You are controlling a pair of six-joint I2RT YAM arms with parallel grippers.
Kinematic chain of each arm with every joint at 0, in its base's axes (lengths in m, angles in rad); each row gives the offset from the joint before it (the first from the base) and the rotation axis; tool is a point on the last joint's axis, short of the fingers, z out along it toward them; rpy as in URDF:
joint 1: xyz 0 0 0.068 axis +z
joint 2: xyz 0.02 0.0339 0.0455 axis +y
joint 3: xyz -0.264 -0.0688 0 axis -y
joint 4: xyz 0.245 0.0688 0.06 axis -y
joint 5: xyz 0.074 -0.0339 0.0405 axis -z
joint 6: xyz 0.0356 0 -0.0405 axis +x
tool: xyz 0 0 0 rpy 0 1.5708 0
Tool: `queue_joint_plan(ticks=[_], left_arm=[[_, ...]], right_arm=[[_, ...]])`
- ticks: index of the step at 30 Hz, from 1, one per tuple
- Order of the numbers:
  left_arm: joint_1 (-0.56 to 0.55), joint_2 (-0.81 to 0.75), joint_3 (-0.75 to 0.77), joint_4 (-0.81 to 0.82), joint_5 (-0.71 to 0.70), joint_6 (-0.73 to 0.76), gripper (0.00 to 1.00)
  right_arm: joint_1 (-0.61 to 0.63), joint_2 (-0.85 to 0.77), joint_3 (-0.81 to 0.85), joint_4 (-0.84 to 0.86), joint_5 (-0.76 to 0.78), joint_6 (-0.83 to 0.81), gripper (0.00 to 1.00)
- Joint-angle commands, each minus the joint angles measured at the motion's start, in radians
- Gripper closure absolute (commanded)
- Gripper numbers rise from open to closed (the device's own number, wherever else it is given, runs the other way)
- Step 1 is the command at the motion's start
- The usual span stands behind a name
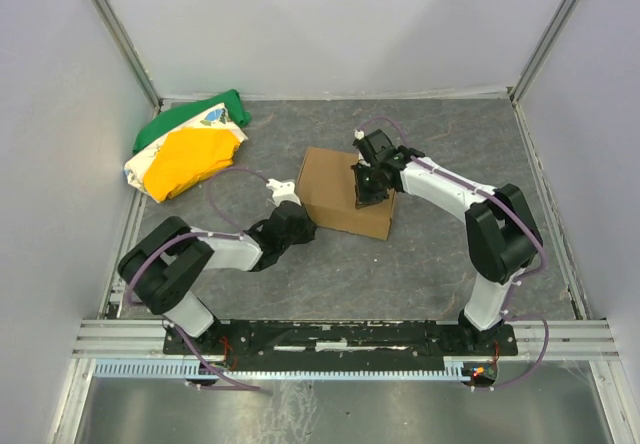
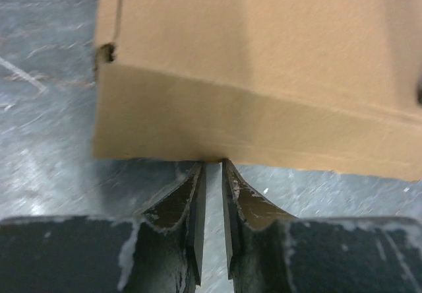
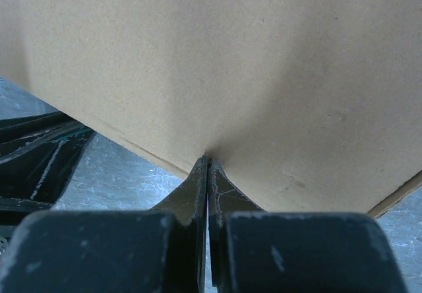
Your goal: Fold the paper box
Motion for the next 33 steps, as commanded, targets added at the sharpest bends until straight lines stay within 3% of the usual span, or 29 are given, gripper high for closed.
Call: queue_joint_plan(ticks=[1,9,15,20,27,33], left_arm=[[-0.020,0.104,0.064,0.144,-0.044,-0.086,0.76],[-0.042,0.234,0.087,0.301,-0.085,-0.167,0.72],[-0.094,0.290,0.017,0.600,-0.147,-0.216,0.65],[-0.114,0.403,0.038,0.750,-0.064,-0.295,0.64],[-0.231,0.400,0.102,0.675,-0.106,-0.256,0.65],[-0.240,0.447,0.235,0.506,-0.140,-0.251,0.64]], right_arm=[[0.009,0.080,-0.015,-0.024,-0.015,-0.022,0.99],[0.008,0.129,-0.013,-0.011,-0.038,-0.024,0.98],[0.009,0.145,-0.014,0.000,-0.051,-0.020,0.98],[0.008,0.153,-0.020,0.013,-0.062,-0.012,0.98],[0.008,0.152,-0.027,0.021,-0.062,-0.008,0.98],[0.010,0.146,-0.036,0.019,-0.063,-0.003,0.98]])
